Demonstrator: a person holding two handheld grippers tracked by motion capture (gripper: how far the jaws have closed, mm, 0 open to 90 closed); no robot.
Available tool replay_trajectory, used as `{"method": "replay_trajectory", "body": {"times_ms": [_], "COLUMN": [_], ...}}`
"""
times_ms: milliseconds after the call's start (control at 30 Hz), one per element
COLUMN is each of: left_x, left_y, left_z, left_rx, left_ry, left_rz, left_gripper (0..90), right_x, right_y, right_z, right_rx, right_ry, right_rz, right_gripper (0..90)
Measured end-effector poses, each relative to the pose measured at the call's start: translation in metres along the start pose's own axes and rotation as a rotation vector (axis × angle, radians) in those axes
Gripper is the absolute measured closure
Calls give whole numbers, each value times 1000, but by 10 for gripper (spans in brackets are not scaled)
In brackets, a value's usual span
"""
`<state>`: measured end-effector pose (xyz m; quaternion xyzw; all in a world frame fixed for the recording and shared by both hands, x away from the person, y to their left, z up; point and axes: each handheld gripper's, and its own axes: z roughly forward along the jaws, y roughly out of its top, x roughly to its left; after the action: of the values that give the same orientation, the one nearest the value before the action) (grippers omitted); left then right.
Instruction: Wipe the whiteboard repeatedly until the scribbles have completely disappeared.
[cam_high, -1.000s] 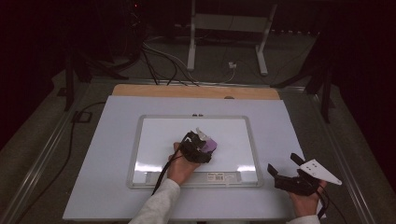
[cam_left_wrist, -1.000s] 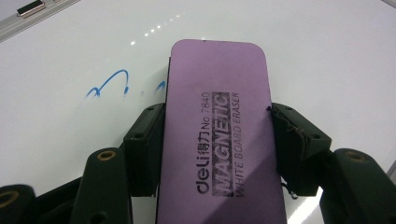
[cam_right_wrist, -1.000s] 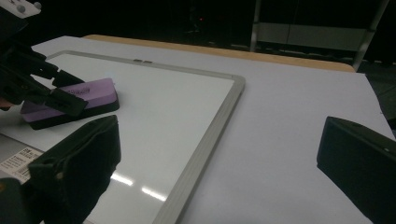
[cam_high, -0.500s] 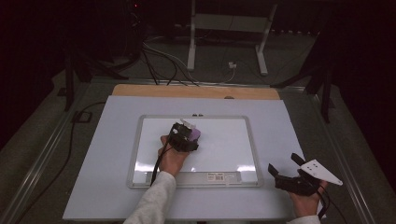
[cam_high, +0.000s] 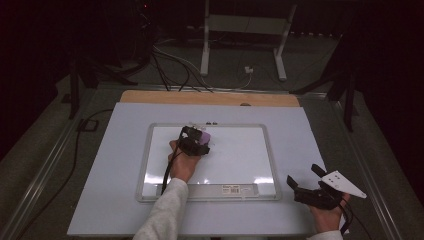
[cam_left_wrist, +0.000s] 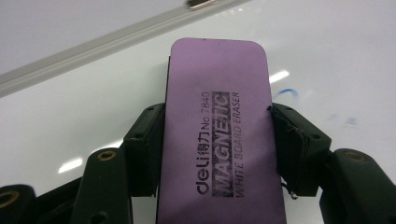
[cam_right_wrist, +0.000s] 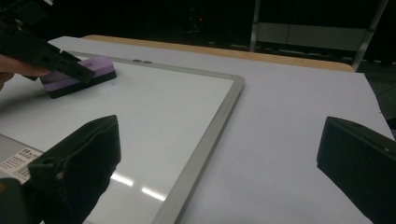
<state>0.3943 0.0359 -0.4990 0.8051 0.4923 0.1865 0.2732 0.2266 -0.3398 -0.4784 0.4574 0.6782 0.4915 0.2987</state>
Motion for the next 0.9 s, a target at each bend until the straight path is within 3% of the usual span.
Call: {"method": "replay_trajectory", "body": {"times_ms": [100, 200, 233, 300, 500, 600, 800, 900], "left_x": [-6, -17, -19, -15, 7, 11, -1, -15], "left_y": [0, -2, -4, -6, -2, 1, 6, 6], "left_z": [0, -2, -3, -4, -1, 2, 5, 3], "left_rx": [-2, -1, -7, -8, 2, 4, 2, 0], "left_ry": [-29, -98, -94, -103, -15, -10, -20, -46], "left_rz": [17, 62, 75, 59, -13, -33, 0, 55], "left_gripper": [418, 418, 418, 419, 419, 419, 419, 419], "right_x": [0, 0, 0, -1, -1, -1, -1, -1], "right_y": [0, 0, 0, 0, 0, 0, 0, 0], "right_z": [0, 0, 0, -1, -1, -1, -1, -1], "right_rx": [0, -2, -2, -3, -2, -3, -3, -2], "right_ry": [0, 0, 0, -2, -3, -4, -1, 0], "right_rz": [0, 1, 1, 4, 3, 5, 1, 1], "right_gripper": [1, 1, 1, 1, 1, 1, 1, 1]}}
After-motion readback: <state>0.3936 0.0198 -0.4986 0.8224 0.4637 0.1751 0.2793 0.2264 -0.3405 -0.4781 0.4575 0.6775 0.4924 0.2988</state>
